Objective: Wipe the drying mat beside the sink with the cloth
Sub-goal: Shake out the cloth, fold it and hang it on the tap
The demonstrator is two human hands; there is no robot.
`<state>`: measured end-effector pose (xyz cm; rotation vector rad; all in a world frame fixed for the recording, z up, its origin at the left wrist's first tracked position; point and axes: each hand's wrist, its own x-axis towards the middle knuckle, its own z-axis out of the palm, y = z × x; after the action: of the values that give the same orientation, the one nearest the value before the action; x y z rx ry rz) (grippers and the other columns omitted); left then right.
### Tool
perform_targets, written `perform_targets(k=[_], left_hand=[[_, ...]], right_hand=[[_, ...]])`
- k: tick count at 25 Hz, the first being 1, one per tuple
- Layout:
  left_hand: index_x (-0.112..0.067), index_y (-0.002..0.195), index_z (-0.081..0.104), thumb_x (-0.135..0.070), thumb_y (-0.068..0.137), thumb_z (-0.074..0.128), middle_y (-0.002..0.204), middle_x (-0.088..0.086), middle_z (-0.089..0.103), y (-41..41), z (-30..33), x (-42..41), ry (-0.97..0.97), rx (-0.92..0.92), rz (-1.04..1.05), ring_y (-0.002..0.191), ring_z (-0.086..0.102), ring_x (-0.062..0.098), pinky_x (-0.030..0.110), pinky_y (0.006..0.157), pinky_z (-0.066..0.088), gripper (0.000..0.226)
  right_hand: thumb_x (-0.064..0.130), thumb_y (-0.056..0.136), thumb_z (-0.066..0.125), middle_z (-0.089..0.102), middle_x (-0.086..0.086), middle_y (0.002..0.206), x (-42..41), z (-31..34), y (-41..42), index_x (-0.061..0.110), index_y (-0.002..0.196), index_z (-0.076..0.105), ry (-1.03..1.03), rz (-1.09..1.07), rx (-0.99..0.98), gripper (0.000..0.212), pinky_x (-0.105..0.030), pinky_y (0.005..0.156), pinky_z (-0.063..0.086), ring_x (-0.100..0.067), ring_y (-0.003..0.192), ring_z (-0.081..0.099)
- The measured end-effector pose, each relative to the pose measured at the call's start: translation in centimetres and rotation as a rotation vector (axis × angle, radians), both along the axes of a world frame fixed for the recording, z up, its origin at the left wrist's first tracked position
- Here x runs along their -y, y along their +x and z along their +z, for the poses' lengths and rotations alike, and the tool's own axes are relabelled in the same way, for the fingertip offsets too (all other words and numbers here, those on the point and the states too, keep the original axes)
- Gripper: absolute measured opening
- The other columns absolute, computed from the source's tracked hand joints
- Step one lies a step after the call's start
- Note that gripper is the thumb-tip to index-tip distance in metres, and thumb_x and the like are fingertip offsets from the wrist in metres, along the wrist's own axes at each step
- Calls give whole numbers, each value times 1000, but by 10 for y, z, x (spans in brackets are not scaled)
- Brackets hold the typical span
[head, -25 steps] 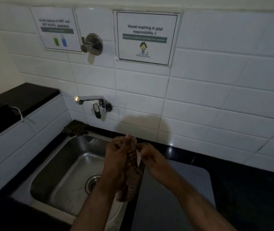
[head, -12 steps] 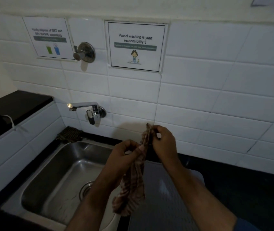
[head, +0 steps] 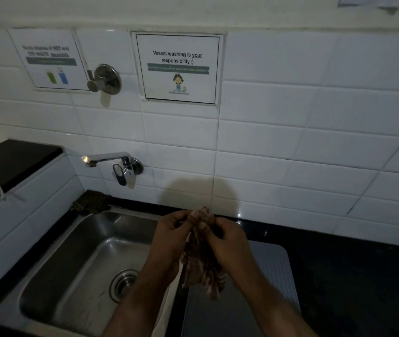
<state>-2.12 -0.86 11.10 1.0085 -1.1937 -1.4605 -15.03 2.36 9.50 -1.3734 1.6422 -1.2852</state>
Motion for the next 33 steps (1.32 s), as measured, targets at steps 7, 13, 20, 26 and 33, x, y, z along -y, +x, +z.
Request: perform_targets(k=[7,13,20,26,33], left_hand=[[-4,90,70,-19,102,51,85,16,75,4,-12,4,-55,87,322,80,72,25,35,73,58,27],[-4,87,60,-23,105,43,79,14,61,55,2,30,-80,91,513,72,57,21,31,63,47,32],[-10,76,61,-35,101,50,73,10,64,92,2,50,-286,545,280,69,60,25,39,70,48,37],[-22,98,73,-19,83,75,94,-7,68,118,13,62,-451,1036,-33,85,62,4,17,71,44,16],[-12,92,60,-30,100,48,77,7,61,113,46,77,-605,1270,355,70,58,25,35,63,45,23]], right_hand=[[39,92,59,75,7,71,17,-6,-12,24,79,78,-139,-81,-437,27,-27,63,52,-6,67,68],[9,97,51,68,-13,86,41,13,-55,6,78,63,73,-311,272,23,-27,60,48,-21,68,60],[38,101,50,67,-7,81,65,17,-62,11,80,63,87,-50,306,37,-33,76,49,-19,76,62],[13,85,70,70,11,90,64,52,-97,38,80,63,21,325,-668,27,-16,70,47,-3,84,65],[37,89,66,64,11,75,47,79,-120,31,84,74,-105,-103,-917,11,-29,63,46,-16,78,63]])
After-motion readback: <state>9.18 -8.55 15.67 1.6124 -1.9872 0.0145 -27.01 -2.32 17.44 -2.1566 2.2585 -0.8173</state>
